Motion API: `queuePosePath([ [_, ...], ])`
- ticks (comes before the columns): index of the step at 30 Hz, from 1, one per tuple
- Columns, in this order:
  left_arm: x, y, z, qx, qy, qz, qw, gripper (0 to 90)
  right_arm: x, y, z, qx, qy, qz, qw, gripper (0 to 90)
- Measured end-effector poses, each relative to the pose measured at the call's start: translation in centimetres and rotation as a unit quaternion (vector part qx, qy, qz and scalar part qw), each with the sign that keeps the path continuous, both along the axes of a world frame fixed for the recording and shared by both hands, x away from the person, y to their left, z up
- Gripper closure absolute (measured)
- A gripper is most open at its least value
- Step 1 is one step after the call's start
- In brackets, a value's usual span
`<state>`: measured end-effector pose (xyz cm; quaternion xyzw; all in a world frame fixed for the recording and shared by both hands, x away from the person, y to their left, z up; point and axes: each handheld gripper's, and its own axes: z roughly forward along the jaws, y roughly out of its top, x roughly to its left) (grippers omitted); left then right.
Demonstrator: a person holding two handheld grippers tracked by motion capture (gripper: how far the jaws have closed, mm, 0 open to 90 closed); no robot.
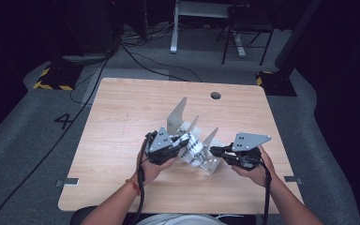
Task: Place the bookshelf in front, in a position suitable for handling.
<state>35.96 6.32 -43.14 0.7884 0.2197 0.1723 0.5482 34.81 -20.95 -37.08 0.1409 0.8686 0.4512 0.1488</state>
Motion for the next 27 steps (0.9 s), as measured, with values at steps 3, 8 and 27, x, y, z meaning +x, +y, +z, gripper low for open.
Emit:
queuePosePath([
  [3,-0.7,-1.3,-0.3,0.014,-0.007,-0.018,0.9997,78.5,0.0,0.0,0.0,0.0,0.0,0.0,1.0,86.9],
  [8,-2.3,-2.8,-0.1,0.024,-0.038,-0.057,0.9974,78.4,0.0,0.0,0.0,0.0,-0.001,0.0,1.0,86.8],
  [27,0.7,1.7,-0.1,0.054,-0.051,0.029,0.9968,78.3,-0.1,0.0,-0.1,0.0,-0.006,-0.002,1.0,86.9],
])
